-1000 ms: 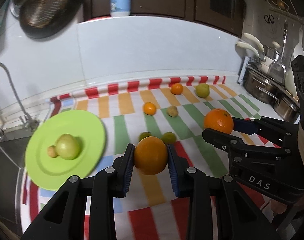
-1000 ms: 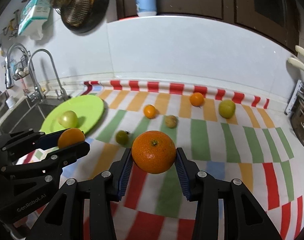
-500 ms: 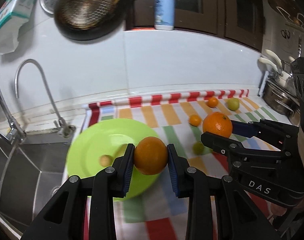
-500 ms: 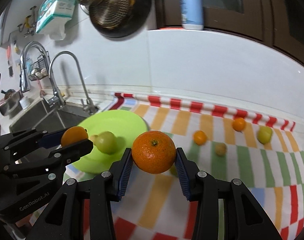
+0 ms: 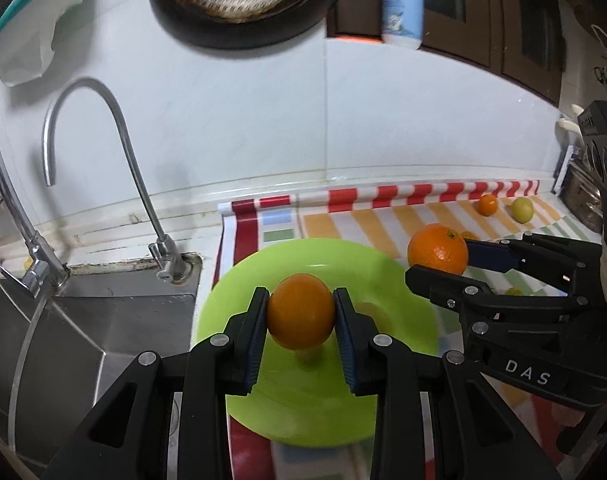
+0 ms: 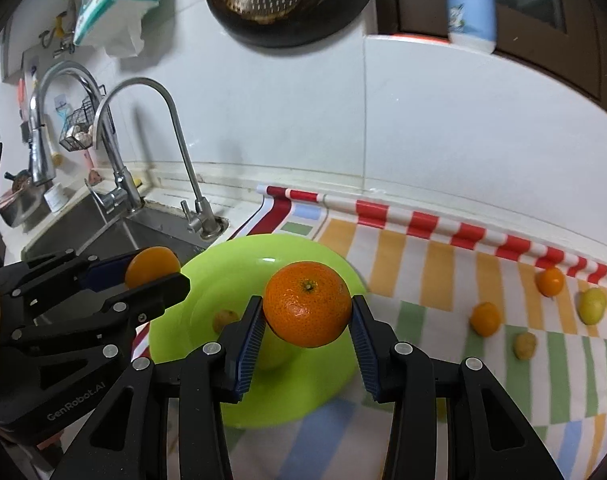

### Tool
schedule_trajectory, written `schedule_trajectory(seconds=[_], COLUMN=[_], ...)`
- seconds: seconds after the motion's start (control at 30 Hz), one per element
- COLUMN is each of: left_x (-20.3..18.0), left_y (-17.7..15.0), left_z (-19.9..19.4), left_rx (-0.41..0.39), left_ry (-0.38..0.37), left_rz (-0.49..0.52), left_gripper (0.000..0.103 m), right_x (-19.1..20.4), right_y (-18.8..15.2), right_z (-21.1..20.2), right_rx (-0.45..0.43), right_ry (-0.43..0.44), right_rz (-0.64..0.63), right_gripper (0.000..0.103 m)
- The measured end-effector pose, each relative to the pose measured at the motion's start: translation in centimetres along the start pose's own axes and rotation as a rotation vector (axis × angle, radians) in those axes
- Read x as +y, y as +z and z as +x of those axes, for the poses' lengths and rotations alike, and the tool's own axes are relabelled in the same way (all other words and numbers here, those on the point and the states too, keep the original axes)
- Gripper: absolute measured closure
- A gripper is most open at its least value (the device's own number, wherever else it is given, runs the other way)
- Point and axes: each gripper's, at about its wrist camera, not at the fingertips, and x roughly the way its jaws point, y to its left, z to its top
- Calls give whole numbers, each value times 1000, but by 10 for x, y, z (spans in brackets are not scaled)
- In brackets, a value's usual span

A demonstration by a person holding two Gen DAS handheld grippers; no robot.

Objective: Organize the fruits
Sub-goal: 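Carry both oranges over the green plate and open both grippers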

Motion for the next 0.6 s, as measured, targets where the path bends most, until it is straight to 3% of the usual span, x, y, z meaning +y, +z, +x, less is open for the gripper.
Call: schedule_trajectory(seconds=[0.33, 0.6], left_x=[26, 31], left_y=[2, -2], left_z=[56, 77], left_rx=[79, 117], left_ry=[-29, -46], left_rz=[5, 0], left_gripper=[71, 70], right_x=[7, 9], right_y=[12, 12], right_z=[61, 79], right_rx=[83, 112], right_ry=[3, 3], right_rz=[6, 5], right_gripper=[60, 59])
